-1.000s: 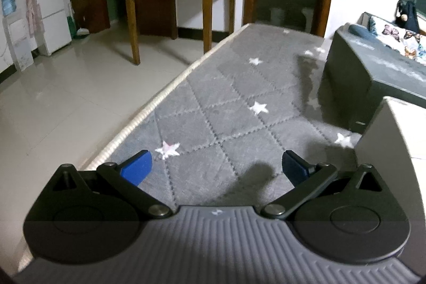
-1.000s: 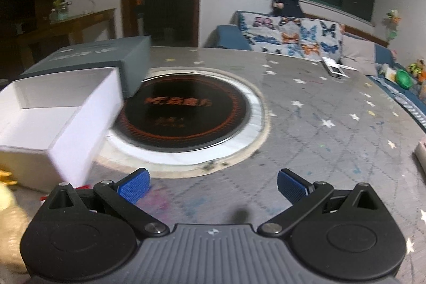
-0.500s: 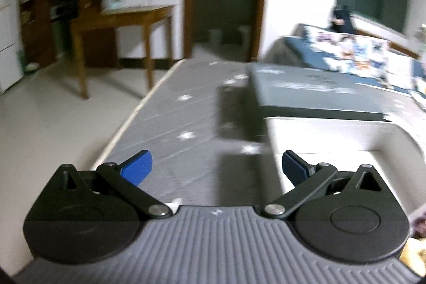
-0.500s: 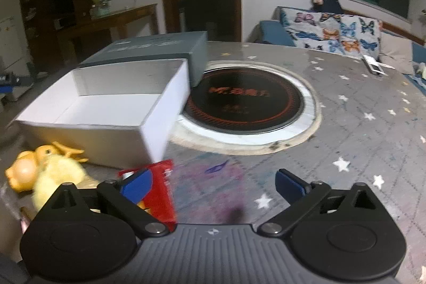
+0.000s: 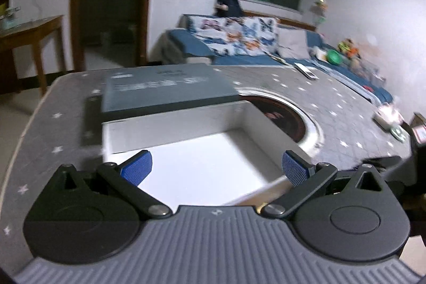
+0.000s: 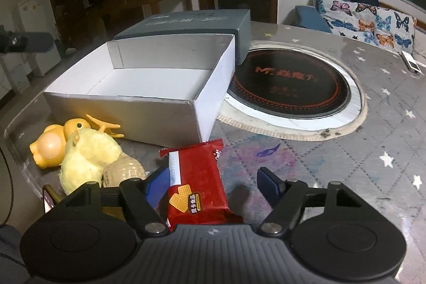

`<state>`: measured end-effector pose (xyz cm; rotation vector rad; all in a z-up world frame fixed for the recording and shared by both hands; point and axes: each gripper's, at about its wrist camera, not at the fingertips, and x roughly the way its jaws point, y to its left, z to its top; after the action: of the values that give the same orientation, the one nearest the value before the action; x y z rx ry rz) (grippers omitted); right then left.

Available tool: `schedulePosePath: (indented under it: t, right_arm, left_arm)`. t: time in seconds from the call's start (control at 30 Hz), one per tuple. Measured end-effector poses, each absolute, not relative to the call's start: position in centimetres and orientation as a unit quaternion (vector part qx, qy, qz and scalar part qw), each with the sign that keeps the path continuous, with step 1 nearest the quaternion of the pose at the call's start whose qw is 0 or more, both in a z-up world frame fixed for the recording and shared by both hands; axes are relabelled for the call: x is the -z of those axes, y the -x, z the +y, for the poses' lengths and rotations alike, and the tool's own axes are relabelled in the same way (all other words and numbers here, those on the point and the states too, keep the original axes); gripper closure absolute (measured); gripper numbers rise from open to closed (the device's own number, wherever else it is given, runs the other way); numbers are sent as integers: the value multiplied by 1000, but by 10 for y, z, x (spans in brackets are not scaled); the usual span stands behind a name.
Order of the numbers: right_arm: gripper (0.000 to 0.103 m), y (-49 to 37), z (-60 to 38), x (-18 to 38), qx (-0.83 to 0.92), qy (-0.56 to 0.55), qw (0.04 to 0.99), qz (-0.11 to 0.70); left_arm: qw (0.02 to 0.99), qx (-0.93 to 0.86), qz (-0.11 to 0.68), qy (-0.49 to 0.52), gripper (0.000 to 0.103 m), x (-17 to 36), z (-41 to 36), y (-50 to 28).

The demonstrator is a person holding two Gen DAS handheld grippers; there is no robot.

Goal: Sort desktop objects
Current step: 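Move the right tool to the red biscuit packet and grasp it, then carry the red packet with the right tool into the white box and release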

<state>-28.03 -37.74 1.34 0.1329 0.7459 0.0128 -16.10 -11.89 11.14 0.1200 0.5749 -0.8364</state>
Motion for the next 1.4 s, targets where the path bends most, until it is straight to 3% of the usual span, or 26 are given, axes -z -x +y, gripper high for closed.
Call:
schedulePosePath:
  t: [0.53,0.97,1.4]
  right_arm:
    - [56,280,-380,-6,-19,-70,918,390]
    - [60,295,-379,-17,-8,-76,925,371]
    - [60,275,-375,-83,-28,-66,956,284]
  left_arm:
    - [806,493,312,-95,0,-88,-185,182]
    - [776,523,341,-86,0,-79,-202,176]
    - [809,511,292,-11,0,-127,-167,146]
